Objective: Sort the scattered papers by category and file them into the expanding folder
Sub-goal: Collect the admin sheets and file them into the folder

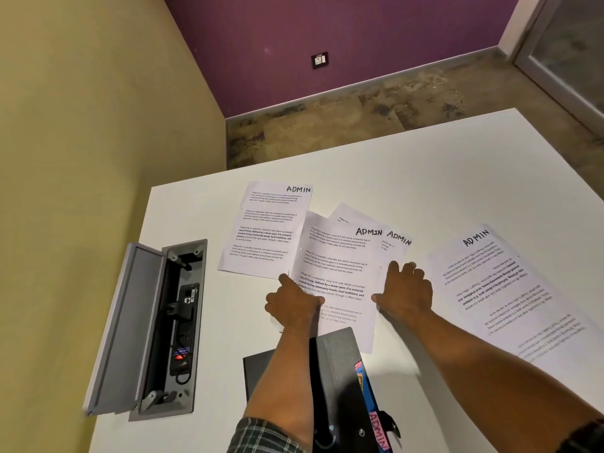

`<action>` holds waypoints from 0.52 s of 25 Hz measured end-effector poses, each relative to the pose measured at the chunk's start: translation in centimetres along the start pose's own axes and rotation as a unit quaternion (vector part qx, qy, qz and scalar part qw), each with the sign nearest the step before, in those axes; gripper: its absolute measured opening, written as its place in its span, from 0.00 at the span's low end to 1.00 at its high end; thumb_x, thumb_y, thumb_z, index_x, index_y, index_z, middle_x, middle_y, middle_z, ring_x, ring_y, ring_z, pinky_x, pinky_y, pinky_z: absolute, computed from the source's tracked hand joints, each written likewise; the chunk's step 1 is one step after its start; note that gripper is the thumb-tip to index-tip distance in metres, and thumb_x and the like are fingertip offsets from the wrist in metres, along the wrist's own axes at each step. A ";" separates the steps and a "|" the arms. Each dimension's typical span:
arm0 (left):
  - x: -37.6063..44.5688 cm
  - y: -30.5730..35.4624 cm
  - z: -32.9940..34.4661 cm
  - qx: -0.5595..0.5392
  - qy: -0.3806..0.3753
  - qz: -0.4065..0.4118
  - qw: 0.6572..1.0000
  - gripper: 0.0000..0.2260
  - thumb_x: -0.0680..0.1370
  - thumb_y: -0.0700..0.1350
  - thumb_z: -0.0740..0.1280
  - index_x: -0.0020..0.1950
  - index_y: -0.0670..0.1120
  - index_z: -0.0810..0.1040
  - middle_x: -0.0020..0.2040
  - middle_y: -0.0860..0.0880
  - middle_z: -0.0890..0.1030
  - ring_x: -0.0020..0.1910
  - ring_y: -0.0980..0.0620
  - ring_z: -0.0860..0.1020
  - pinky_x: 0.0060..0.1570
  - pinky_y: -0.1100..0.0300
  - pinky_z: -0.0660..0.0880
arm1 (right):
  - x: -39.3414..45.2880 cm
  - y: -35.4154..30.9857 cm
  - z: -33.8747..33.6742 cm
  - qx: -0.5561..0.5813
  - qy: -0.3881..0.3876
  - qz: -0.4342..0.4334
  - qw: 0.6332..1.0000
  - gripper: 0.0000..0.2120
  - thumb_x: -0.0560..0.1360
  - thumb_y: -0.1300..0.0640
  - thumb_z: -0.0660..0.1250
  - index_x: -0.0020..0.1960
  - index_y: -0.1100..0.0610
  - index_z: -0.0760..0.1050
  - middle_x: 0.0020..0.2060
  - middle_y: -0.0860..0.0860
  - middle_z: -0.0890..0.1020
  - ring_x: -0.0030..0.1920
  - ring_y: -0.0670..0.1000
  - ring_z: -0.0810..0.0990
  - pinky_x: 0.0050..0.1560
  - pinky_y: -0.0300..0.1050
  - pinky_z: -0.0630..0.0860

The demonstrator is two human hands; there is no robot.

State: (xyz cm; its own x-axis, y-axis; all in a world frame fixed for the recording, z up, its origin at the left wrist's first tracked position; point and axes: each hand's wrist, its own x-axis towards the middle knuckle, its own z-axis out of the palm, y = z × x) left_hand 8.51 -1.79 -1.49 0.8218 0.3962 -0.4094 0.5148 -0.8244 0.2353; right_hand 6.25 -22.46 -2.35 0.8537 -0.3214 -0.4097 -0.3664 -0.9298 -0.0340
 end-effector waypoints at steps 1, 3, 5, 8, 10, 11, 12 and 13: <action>0.2 -0.1 -0.1 -0.052 -0.005 -0.001 0.999 0.33 0.63 0.55 0.80 0.61 0.45 0.70 0.55 0.45 0.82 0.55 0.43 0.78 0.55 0.52 0.70 | 0.0 0.0 0.0 0.004 0.001 0.000 1.000 0.41 0.71 0.37 0.71 0.74 0.58 0.62 0.73 0.64 0.67 0.69 0.61 0.70 0.62 0.53 0.71; 0.4 -0.3 -0.7 -0.183 -0.013 -0.001 0.983 0.23 0.67 0.51 0.79 0.56 0.44 0.75 0.52 0.46 0.83 0.46 0.47 0.79 0.44 0.59 0.73 | 0.0 -0.2 -0.1 0.014 -0.002 0.003 1.000 0.42 0.70 0.38 0.72 0.74 0.57 0.60 0.72 0.64 0.67 0.68 0.62 0.70 0.62 0.53 0.71; 0.8 -0.7 -1.2 -0.271 -0.002 0.011 0.962 0.14 0.70 0.47 0.78 0.49 0.43 0.79 0.47 0.46 0.83 0.40 0.50 0.78 0.32 0.65 0.69 | 0.0 -0.4 0.0 0.031 -0.010 0.014 0.999 0.41 0.70 0.41 0.73 0.74 0.57 0.59 0.73 0.64 0.65 0.69 0.62 0.68 0.62 0.52 0.71; 1.3 -1.3 -1.8 -0.340 0.008 0.027 0.940 0.09 0.70 0.45 0.78 0.44 0.44 0.80 0.40 0.50 0.82 0.38 0.50 0.79 0.30 0.65 0.70 | -0.4 -1.0 0.2 0.142 0.000 0.050 0.989 0.40 0.69 0.51 0.74 0.74 0.57 0.59 0.76 0.63 0.61 0.75 0.62 0.61 0.69 0.53 0.68; 1.6 -1.7 -2.1 -0.405 -0.003 0.008 0.914 0.09 0.70 0.43 0.78 0.44 0.43 0.80 0.39 0.47 0.83 0.38 0.47 0.80 0.34 0.59 0.78 | -1.1 -1.2 1.0 0.302 0.042 0.062 0.950 0.41 0.72 0.51 0.74 0.78 0.56 0.57 0.78 0.57 0.61 0.78 0.58 0.60 0.74 0.52 0.64; 1.7 -1.8 -2.3 -0.442 -0.017 -0.006 0.897 0.09 0.70 0.41 0.78 0.46 0.43 0.81 0.41 0.45 0.84 0.38 0.46 0.81 0.34 0.57 0.80 | -1.8 -1.2 1.4 0.389 0.065 0.061 0.917 0.41 0.73 0.49 0.74 0.79 0.54 0.58 0.78 0.54 0.64 0.77 0.55 0.62 0.75 0.52 0.64; 1.7 -1.7 -2.5 -0.472 -0.034 -0.017 0.881 0.09 0.71 0.39 0.77 0.48 0.42 0.81 0.42 0.43 0.84 0.38 0.46 0.81 0.33 0.59 0.80 | -2.4 -1.2 1.8 0.464 0.080 0.063 0.880 0.40 0.73 0.47 0.75 0.79 0.52 0.59 0.76 0.51 0.67 0.76 0.53 0.65 0.75 0.51 0.66; 1.9 -1.7 -2.7 -0.492 -0.047 -0.024 0.869 0.10 0.71 0.38 0.77 0.50 0.41 0.81 0.43 0.42 0.84 0.37 0.47 0.81 0.31 0.60 0.80 | -3.0 -1.4 2.1 0.519 0.080 0.070 0.848 0.40 0.73 0.45 0.75 0.78 0.51 0.60 0.74 0.49 0.70 0.74 0.51 0.69 0.73 0.51 0.68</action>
State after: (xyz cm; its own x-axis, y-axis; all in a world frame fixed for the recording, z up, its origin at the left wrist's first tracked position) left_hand 9.83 1.41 -0.27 0.7932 0.3479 -0.4998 0.5466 -0.0449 0.8362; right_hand 3.40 -19.84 -3.04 0.7833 -0.5139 -0.3497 -0.5259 -0.2481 -0.8135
